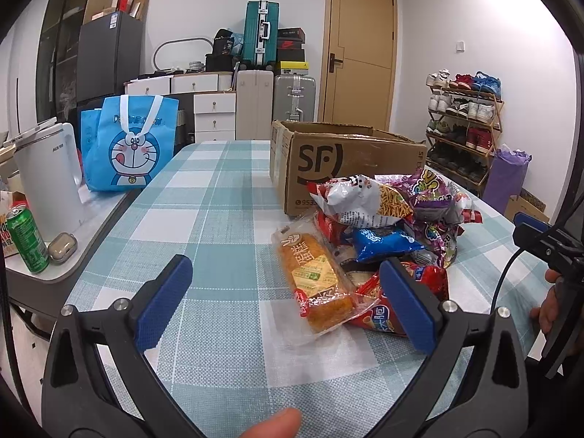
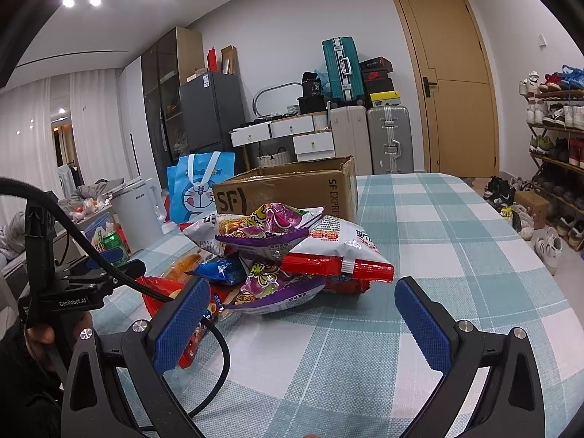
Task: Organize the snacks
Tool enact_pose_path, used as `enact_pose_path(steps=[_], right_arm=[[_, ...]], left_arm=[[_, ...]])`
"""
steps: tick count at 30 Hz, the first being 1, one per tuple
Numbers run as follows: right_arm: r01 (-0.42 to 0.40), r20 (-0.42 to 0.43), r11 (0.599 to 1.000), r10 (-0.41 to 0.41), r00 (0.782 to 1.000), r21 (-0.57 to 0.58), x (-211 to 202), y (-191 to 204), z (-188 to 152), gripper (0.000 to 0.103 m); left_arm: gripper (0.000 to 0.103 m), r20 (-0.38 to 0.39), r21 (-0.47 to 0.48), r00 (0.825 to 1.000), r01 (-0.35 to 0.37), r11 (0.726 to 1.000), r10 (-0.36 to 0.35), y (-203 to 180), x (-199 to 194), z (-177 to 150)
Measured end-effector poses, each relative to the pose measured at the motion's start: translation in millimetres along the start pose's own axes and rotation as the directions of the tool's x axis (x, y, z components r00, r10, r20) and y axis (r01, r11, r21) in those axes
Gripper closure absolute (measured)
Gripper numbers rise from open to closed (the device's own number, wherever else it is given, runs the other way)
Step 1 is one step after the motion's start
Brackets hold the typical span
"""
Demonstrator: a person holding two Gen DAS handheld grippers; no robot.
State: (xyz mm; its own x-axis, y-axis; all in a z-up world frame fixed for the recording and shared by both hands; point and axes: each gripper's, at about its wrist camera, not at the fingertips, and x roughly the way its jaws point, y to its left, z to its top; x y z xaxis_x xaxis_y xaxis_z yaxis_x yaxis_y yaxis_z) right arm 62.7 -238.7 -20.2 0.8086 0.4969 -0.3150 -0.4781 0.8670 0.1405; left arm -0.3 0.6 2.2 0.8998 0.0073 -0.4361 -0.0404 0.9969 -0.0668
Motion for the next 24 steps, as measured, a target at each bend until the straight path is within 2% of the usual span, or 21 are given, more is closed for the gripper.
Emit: enact_pose_path(steps=[24], right_arm=[[0.0, 0.005, 1.0, 0.0, 1.0, -0.016, 2.5, 3.9, 1.8, 0.0]], left_arm=[[0.001, -0.002, 0.001, 1.0, -0.009, 1.0, 0.009, 0.9, 0.5, 0.4]])
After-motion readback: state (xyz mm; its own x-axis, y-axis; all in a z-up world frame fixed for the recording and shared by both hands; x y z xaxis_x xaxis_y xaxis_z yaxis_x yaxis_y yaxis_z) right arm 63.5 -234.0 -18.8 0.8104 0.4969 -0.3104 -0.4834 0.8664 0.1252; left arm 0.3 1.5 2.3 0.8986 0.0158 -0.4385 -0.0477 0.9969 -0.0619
